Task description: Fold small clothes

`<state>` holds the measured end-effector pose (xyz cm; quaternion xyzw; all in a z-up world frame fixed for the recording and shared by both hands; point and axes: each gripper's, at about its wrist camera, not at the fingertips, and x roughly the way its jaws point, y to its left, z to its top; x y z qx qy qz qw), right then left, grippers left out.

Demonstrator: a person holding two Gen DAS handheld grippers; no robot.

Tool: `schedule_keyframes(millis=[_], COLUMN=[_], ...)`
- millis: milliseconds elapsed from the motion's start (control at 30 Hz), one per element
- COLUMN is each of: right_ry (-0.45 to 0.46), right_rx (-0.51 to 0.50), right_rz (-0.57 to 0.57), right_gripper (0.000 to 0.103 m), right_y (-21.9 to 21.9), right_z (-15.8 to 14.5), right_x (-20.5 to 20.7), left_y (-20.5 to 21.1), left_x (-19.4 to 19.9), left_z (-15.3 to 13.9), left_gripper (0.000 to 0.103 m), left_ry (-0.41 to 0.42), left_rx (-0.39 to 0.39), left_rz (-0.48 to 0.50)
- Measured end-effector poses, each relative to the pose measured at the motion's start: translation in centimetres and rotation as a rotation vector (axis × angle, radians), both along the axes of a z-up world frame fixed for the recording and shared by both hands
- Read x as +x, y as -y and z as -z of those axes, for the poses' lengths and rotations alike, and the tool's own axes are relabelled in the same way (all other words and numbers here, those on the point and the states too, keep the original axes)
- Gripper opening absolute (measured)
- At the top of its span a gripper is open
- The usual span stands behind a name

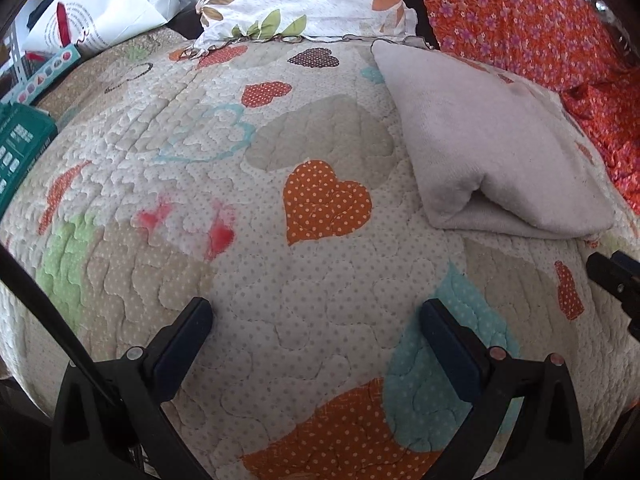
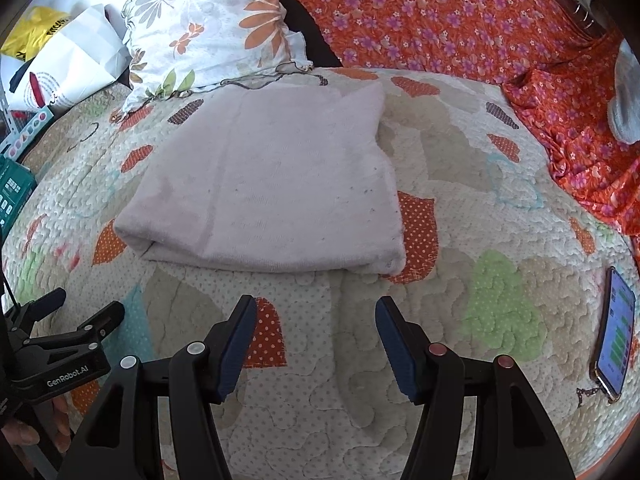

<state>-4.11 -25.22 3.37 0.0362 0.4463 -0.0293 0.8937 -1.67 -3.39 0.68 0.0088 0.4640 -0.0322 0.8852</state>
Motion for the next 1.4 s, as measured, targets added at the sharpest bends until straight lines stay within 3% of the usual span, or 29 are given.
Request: schedule_keyframes(millis=[333,633,1400], right_ry=[0.03,0.039,0.036], right_rx=[-0.015,-0.016,-0.035], right_rz=[0.008,0.029,0.016], right_gripper=[0.066,0.066,0.07], right_y=[0.0,0.3,-0.1], right_z=[-0.4,-0.7,-0.4], right_x=[-0.1,-0.3,-0.1], left_y=[0.3,0.6,0.9], left_x=[-0.3,-1.1,-0.7], left_z=[-1.0,-4.0,-3.5], left_gripper=[0.103,0.103,0.103], left_ry=[0.014,0.122,0.029], left_rx=[0.037,0.047,0.001], left_rz=[0.012,0.024,0.034])
